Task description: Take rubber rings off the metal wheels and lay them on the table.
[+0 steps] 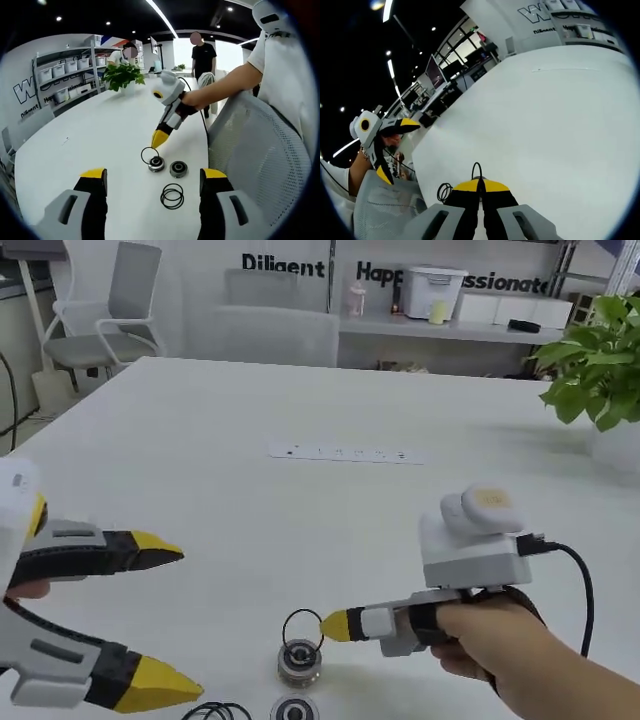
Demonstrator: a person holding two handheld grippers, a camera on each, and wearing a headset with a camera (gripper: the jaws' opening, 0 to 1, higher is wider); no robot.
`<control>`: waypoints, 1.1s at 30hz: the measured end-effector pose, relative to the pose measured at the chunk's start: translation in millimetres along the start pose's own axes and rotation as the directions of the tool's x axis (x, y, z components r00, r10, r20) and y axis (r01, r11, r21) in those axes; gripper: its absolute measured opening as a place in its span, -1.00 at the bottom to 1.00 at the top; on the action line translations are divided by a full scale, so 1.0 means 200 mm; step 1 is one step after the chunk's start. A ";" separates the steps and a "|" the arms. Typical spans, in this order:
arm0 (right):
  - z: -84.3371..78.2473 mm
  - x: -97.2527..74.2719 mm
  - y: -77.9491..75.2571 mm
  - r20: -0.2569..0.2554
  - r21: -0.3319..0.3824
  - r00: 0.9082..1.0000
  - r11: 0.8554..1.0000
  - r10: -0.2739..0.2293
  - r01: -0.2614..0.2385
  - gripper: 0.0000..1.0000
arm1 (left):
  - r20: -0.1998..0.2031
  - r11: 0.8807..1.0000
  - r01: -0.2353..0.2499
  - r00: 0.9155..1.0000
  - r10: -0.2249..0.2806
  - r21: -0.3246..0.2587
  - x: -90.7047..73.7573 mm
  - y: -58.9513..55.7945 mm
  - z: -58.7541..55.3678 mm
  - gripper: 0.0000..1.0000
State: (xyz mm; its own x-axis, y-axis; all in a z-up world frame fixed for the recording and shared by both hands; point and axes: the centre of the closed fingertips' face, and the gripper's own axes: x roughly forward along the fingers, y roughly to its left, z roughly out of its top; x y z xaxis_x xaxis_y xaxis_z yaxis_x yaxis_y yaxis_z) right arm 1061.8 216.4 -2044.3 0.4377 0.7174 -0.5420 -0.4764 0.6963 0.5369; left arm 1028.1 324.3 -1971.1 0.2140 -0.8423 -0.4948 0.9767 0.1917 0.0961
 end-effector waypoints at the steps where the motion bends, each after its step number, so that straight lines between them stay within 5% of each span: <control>1: 0.00 0.00 0.00 0.004 0.001 1.000 1.000 0.001 -0.001 -1.00 | -0.003 1.000 -0.007 1.000 0.007 -0.002 -0.01 0.00 -0.01 0.49; 16: 0.06 -0.04 0.03 0.040 -0.006 0.999 1.000 0.009 -0.009 -1.00 | 0.022 0.983 -0.135 0.990 0.139 -0.121 -0.18 -0.03 -0.15 0.57; 33: 0.07 -0.02 0.15 0.026 -0.046 0.997 0.997 0.068 -0.067 -1.00 | 0.016 0.959 -0.167 0.984 0.175 -0.229 -0.17 -0.12 -0.28 0.59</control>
State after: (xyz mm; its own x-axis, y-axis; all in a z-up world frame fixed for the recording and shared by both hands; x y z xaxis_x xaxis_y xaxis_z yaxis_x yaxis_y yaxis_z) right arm 1055.9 235.1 -2016.4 0.4243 0.7633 -0.4872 -0.5389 0.6452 0.5415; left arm 997.2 377.3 -2004.5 0.3822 -0.8034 -0.4566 0.8978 0.4399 -0.0226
